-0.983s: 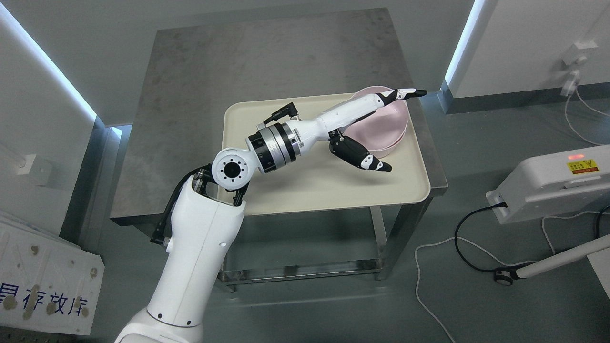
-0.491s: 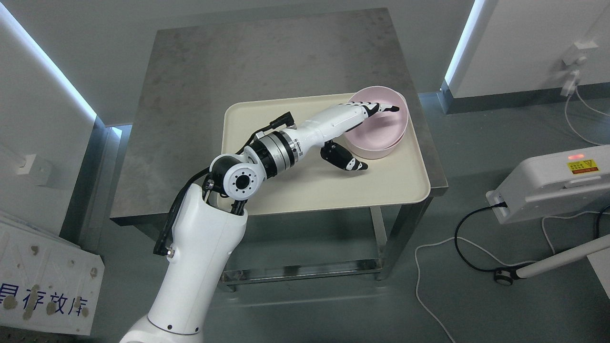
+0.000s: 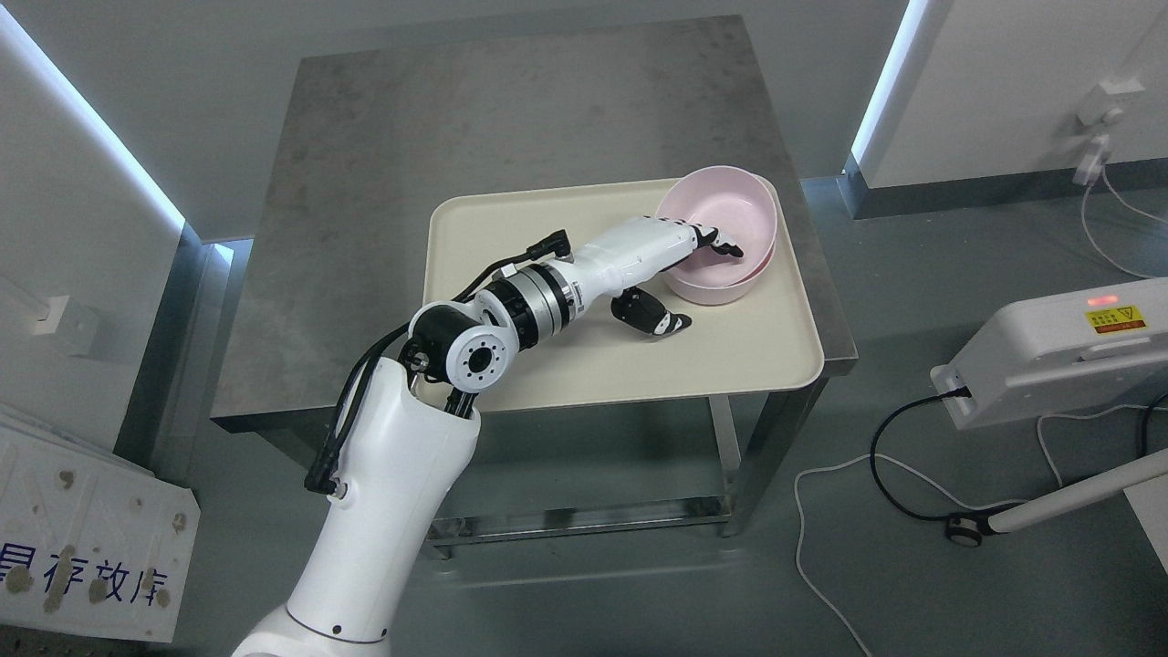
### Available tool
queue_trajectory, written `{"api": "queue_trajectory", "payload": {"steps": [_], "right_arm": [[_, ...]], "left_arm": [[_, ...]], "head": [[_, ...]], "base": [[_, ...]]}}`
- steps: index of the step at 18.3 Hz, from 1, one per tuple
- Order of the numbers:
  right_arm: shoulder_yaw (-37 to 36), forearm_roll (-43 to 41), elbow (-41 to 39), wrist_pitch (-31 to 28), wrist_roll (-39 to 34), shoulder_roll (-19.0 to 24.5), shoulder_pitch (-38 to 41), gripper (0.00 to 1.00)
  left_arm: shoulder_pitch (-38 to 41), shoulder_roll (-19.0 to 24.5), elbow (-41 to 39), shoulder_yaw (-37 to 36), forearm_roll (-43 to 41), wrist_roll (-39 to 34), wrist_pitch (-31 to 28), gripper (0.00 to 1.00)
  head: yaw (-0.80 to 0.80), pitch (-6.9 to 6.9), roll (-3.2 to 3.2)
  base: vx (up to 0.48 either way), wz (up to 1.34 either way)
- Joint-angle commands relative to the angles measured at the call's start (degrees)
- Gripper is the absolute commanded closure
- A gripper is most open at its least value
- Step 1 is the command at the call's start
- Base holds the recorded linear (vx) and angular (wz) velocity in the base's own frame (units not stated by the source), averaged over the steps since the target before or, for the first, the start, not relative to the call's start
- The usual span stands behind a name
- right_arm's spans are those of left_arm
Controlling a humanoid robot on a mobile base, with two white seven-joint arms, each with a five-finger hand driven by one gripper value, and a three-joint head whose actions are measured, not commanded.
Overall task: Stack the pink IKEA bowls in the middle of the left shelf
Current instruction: 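Move the left hand to the stacked bowls' rim and grasp, then lift the stacked pink bowls off the tray with the left hand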
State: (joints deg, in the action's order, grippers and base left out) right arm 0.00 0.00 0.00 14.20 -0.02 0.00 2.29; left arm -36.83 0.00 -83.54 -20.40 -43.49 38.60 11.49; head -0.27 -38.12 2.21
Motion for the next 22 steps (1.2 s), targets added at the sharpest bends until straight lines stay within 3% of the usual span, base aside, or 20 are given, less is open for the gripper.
{"api": "queue_trajectory", "payload": {"steps": [1, 6, 8, 13, 22], "right_arm": [[-0.3, -0.1, -1.0, 0.0, 0.0, -1.0, 0.0, 0.0], [-0.3, -0.1, -1.0, 0.0, 0.0, -1.0, 0.0, 0.0], [-0.3, -0.1, -1.0, 0.0, 0.0, -1.0, 0.0, 0.0], [-0.3, -0.1, -1.0, 0.0, 0.0, -1.0, 0.0, 0.0], [-0.3, -0.1, -1.0, 0.0, 0.0, -1.0, 0.0, 0.0]], "left_arm": [[-1.2, 1.0, 4.8, 0.5, -1.2, -2.9, 2.5, 0.5], [-1.2, 1.0, 5.3, 5.0, -0.6, -3.0, 10.4, 0.86], [-1.2, 1.0, 5.3, 6.7, -0.1, -3.8, 12.3, 0.91], [-1.3, 1.0, 2.9, 13.5, 7.7, -3.9, 17.4, 0.95], [0.7, 1.0, -6.8, 25.1, 20.7, 5.7, 30.1, 0.93]], "head": [[0.0, 0.0, 0.0], [0.0, 0.0, 0.0], [0.0, 0.0, 0.0], [0.0, 0.0, 0.0], [0.0, 0.0, 0.0]], "base": [[0.0, 0.0], [0.0, 0.0], [0.0, 0.0], [0.0, 0.0], [0.0, 0.0]]}}
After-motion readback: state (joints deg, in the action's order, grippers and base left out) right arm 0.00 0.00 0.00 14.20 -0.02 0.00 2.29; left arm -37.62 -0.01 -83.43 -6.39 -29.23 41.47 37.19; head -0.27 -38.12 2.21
